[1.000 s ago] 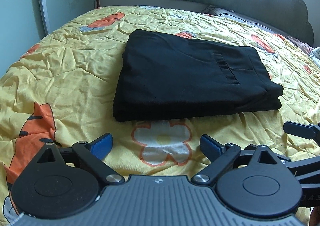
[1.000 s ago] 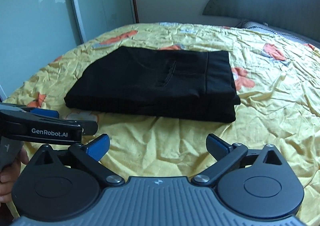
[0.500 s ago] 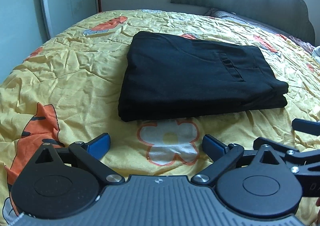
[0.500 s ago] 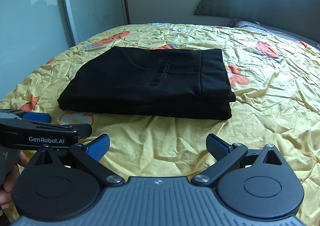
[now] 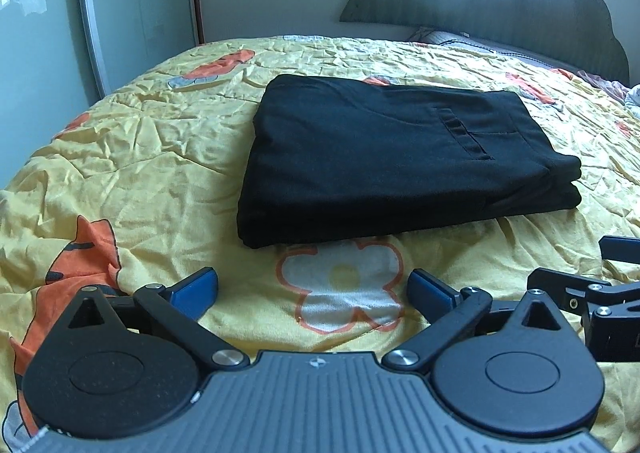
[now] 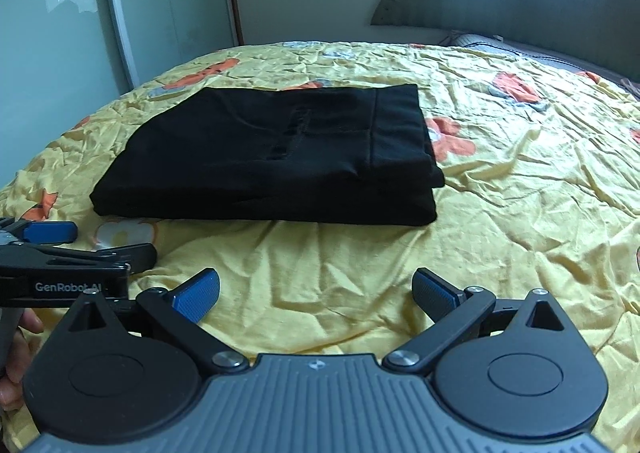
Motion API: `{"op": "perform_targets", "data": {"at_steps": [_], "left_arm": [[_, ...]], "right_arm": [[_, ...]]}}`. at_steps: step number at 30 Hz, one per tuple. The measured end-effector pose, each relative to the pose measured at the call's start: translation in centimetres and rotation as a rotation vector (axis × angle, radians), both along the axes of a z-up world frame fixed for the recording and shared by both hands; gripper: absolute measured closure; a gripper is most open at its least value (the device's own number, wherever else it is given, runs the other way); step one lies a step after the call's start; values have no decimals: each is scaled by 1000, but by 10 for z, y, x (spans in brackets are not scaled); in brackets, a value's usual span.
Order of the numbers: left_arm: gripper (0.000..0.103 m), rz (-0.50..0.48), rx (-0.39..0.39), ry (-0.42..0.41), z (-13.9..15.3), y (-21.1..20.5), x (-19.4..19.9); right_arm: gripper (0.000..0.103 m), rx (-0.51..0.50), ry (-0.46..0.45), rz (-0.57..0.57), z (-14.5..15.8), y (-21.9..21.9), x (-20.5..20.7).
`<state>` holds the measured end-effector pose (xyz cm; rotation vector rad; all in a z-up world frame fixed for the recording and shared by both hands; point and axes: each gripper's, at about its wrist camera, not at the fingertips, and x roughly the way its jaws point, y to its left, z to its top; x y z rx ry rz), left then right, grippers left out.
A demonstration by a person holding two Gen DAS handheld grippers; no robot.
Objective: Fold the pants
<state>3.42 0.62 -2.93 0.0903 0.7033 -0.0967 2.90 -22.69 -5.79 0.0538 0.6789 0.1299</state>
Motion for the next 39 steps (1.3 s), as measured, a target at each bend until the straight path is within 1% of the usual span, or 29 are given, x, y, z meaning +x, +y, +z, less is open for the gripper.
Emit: {"op": "perform_targets", "data": {"at_steps": [3, 9, 17, 39], "left_arm": [[0, 1, -2, -6, -1, 0, 0], [0, 5, -7, -15, -2, 0, -1], [0, 12, -8, -27, -2, 0, -4], [0, 11, -13, -26, -3, 0, -4]], "right_arm": [[0, -4, 2, -9, -4, -4, 1], [0, -60, -10, -7, -8, 3, 1], [0, -62, -20, -17, -10, 5, 0], [0, -63, -20, -17, -10, 5, 0]]}}
